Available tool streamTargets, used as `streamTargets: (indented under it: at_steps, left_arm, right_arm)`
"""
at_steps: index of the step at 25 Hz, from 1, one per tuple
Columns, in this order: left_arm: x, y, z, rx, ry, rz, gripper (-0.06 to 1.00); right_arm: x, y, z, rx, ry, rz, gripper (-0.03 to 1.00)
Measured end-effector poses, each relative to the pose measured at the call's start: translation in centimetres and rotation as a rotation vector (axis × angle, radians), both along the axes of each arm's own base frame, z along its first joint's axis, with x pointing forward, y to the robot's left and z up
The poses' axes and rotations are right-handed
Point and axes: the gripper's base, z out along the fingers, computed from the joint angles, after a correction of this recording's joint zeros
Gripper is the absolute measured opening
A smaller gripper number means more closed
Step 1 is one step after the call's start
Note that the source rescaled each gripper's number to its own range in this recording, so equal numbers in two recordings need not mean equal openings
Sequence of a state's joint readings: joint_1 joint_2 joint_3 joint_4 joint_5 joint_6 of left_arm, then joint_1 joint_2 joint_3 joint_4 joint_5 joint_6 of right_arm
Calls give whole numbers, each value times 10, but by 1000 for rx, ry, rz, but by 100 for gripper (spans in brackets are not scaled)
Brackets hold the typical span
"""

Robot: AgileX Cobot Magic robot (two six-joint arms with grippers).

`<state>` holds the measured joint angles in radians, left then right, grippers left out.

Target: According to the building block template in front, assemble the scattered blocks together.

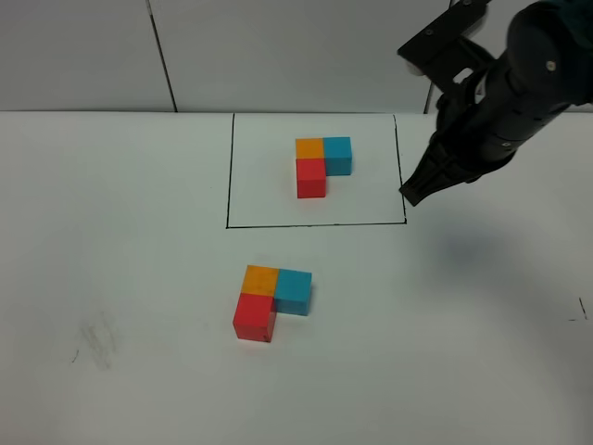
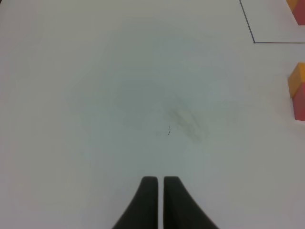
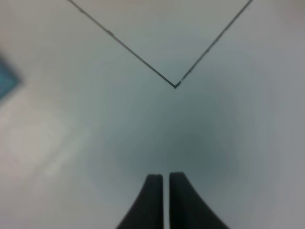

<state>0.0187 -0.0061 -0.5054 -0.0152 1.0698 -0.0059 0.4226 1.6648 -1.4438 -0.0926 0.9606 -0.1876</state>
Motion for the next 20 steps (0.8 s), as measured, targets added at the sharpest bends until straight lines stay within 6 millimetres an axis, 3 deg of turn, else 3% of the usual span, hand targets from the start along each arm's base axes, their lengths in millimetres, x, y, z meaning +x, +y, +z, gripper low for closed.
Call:
streamTargets:
  at_steps: [9,20]
  left_arm:
    - [0,0,0,0,0,0,0]
    - [0,0,0,0,0,0,0]
  right_arm:
    - [-46,-63,3,52,-57,-167,0]
    - [-145,-123,14,161,-254,-366,0]
